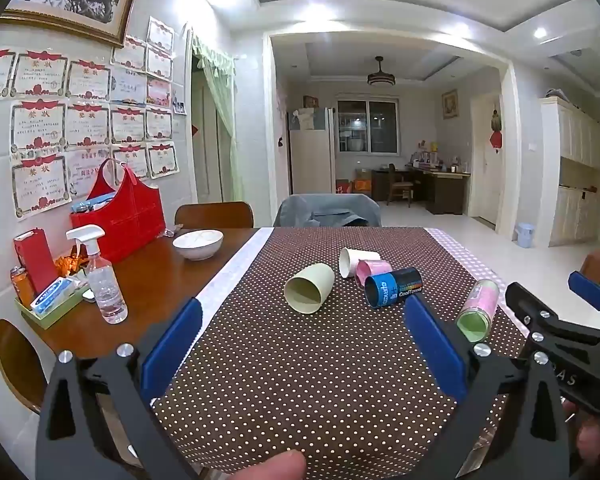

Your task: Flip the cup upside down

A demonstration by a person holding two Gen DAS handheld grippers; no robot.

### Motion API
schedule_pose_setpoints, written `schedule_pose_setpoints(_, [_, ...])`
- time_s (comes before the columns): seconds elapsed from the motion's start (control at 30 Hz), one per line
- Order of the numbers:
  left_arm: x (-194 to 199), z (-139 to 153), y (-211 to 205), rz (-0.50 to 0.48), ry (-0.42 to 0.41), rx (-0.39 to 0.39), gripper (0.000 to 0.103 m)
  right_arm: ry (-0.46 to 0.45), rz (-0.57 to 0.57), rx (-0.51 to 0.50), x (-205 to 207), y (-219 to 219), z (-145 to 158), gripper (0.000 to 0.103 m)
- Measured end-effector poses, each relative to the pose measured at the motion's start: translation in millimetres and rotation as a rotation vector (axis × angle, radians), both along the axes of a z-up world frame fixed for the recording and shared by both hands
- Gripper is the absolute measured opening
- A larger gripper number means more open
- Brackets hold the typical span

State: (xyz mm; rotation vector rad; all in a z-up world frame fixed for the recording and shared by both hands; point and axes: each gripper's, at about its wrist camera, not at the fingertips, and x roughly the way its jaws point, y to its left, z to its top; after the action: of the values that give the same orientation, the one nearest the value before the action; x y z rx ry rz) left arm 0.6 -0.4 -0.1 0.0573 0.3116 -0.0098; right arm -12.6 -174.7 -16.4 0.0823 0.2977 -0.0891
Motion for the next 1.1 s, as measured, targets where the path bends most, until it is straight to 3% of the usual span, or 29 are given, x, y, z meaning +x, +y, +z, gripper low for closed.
schedule_pose_setpoints(1.1, [2.7, -5.7, 0.0, -0.018, 0.009, -0.014, 0.099, 0.004, -0.006, 0.004, -1.3, -2.2, 0.6, 0.097])
